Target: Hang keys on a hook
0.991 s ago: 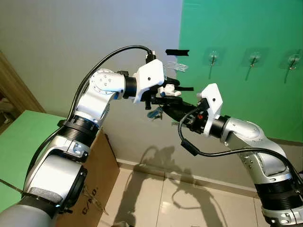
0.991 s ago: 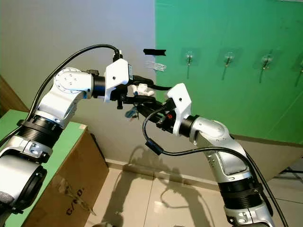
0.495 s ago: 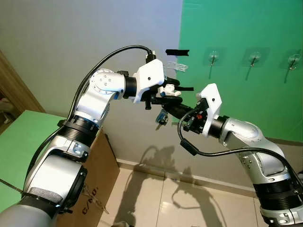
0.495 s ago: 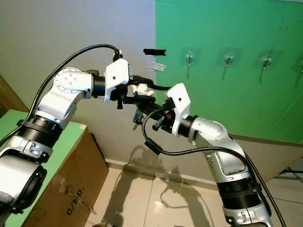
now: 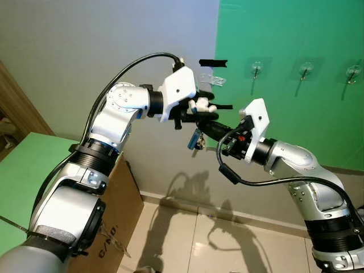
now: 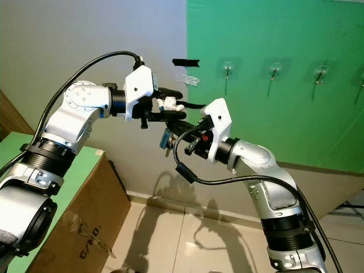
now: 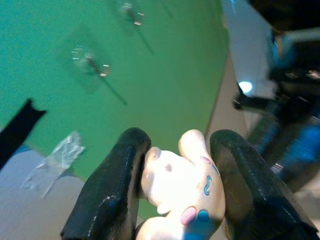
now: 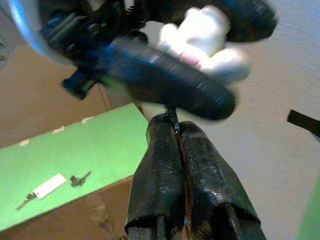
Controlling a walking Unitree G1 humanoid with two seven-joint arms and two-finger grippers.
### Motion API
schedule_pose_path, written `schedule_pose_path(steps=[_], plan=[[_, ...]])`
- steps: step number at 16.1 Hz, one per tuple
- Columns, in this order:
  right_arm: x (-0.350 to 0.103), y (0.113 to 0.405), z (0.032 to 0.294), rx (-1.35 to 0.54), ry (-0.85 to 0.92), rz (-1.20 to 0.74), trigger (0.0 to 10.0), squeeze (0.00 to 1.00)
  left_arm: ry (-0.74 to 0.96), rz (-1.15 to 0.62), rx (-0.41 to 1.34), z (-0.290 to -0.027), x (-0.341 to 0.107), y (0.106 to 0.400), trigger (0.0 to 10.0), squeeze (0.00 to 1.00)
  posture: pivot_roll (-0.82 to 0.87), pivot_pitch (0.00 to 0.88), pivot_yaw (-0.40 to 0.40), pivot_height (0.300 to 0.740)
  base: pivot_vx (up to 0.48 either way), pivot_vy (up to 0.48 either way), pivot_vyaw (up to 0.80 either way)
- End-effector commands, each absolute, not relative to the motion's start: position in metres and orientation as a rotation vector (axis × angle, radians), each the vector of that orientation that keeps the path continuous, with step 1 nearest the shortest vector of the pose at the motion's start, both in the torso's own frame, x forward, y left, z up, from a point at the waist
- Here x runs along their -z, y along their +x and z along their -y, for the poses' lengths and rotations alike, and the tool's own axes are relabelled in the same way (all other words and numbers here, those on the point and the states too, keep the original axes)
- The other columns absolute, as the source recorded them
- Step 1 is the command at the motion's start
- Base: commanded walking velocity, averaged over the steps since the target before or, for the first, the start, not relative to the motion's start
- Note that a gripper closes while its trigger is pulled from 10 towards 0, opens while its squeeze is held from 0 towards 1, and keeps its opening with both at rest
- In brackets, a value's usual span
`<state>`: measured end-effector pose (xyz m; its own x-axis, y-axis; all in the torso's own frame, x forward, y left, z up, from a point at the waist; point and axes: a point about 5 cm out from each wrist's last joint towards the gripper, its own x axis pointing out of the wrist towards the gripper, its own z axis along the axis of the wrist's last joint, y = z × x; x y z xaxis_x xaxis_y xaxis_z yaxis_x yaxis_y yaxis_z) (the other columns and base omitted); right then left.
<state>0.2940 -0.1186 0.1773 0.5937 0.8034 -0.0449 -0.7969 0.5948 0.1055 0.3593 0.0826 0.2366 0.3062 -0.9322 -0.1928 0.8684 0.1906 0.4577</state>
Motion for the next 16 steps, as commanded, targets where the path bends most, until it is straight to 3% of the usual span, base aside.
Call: schedule_pose_path(steps=[1, 8, 9, 11, 12, 14, 16], plan=[[-0.182, 0.294, 0.119, -0.933, 0.091, -0.074, 0.0, 0.0, 0.502, 0.163, 1.214, -0.087, -0.247, 0.365, 10.0, 1.0, -0.18, 0.0, 0.08, 0.736, 0.0, 0.0, 0.0], [-0.177, 0.294, 0.12, -0.913, 0.104, -0.085, 0.0, 0.0, 0.409, 0.165, 1.196, -0.09, -0.25, 0.365, 10.0, 1.0, -0.17, 0.0, 0.07, 0.736, 0.0, 0.0, 0.0], [-0.176, 0.294, 0.121, -0.91, 0.101, -0.085, 0.0, 0.0, 0.395, 0.162, 1.198, -0.09, -0.25, 0.365, 10.0, 0.0, -0.17, 0.0, 0.071, 0.736, 0.0, 0.0, 0.0], [-0.174, 0.297, 0.128, -0.825, 0.07, -0.067, 0.0, 0.0, 0.351, 0.186, 1.046, -0.1, -0.25, 0.372, 10.0, 0.0, -0.16, 0.0, 0.073, 0.736, 0.0, 0.0, 0.0], [-0.166, 0.306, 0.145, -0.606, 0.028, -0.054, 0.0, 0.0, 0.205, 0.142, 0.886, -0.113, -0.237, 0.378, 10.0, 0.0, -0.16, 0.0, 0.074, 0.736, 0.0, 0.0, 0.0], [-0.153, 0.304, 0.164, -0.357, -0.004, -0.043, 0.0, 0.0, 0.002, 0.076, 0.643, -0.133, -0.212, 0.38, 10.0, 0.0, -0.16, 0.0, 0.073, 0.736, 0.0, 0.0, 0.0], [-0.139, 0.294, 0.176, -0.174, 0.018, -0.037, 0.0, 0.0, -0.05, 0.015, 0.484, -0.148, -0.181, 0.37, 10.0, 0.0, -0.15, 0.0, 0.073, 0.736, 0.0, 0.0, 0.0]])
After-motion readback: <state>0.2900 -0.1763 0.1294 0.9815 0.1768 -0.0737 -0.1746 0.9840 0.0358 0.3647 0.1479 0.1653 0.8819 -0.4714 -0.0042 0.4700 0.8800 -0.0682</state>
